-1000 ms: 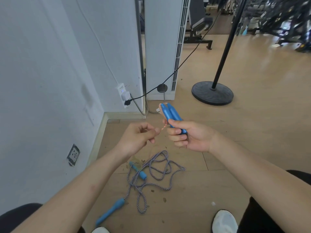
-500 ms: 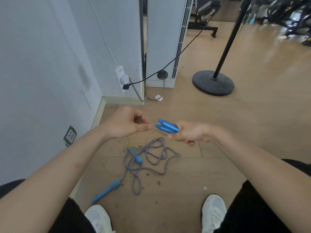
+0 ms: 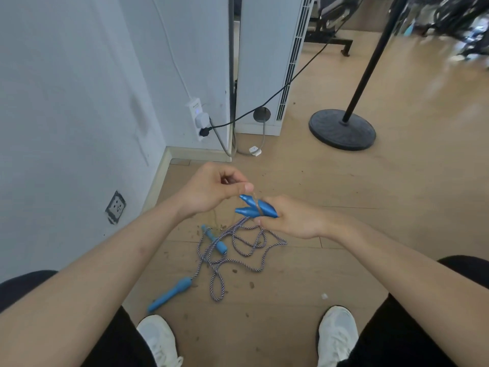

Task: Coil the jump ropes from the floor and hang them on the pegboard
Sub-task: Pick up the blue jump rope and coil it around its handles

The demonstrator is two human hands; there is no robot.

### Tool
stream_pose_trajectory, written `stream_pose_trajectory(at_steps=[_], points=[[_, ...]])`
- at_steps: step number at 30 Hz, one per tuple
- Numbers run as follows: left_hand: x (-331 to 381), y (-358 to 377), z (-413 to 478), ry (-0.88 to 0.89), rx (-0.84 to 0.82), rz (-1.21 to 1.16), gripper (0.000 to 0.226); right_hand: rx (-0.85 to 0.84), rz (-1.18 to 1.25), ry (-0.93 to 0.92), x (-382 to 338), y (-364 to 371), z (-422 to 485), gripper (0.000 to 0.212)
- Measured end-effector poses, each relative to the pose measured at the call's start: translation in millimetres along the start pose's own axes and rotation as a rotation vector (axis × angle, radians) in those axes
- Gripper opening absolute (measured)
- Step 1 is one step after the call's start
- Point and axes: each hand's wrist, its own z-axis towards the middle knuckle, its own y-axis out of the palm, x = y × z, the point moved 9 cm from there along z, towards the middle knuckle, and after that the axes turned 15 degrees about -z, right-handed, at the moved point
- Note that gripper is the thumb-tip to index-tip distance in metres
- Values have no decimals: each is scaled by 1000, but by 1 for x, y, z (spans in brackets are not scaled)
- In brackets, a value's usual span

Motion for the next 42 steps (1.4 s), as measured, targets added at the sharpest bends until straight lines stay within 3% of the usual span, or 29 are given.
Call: stream_pose_trajectory(at_steps=[5,10,13,18,23,29,33,36,42], points=[[-14,5,-2,-157,-58,-174,8,105,111,-25,6,-11,-5,30],[-20,10,-2,-188,-42,-382,7,311,259,-3,11,-36,-13,16],[-19,10,-1,-161,22,-436,6,390,369,4,14,-44,-18,41],[-16,14,-3,-139,53,-512,10,474,376,-89,2,-54,-27,57],[-12,16,-8,-70,112,-328,5,544,368,-23,15,-61,-27,48],[-1,33,-18,82,17,163,14,623,299,105,42,-64,-22,43],[18,39,-24,205,-59,558,12,581,126,182,51,-58,-16,44],[33,40,-30,281,-94,594,10,472,-19,187,56,-52,-9,42],[38,24,-21,289,-2,345,11,231,-168,-2,16,-33,-10,18]])
